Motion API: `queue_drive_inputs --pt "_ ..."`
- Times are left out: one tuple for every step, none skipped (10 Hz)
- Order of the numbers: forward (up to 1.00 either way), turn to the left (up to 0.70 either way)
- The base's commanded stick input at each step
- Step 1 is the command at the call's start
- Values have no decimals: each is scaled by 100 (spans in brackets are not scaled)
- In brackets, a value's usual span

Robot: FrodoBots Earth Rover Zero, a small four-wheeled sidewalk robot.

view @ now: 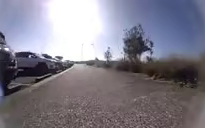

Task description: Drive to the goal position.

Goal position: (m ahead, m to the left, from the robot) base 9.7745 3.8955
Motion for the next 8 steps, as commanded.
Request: queue_drive_inputs --pt "100 0" --pt "100 0" --pt "100 0" --pt "100 0" --pt "100 0" --pt "100 0" --pt "100 0" --pt "100 0"
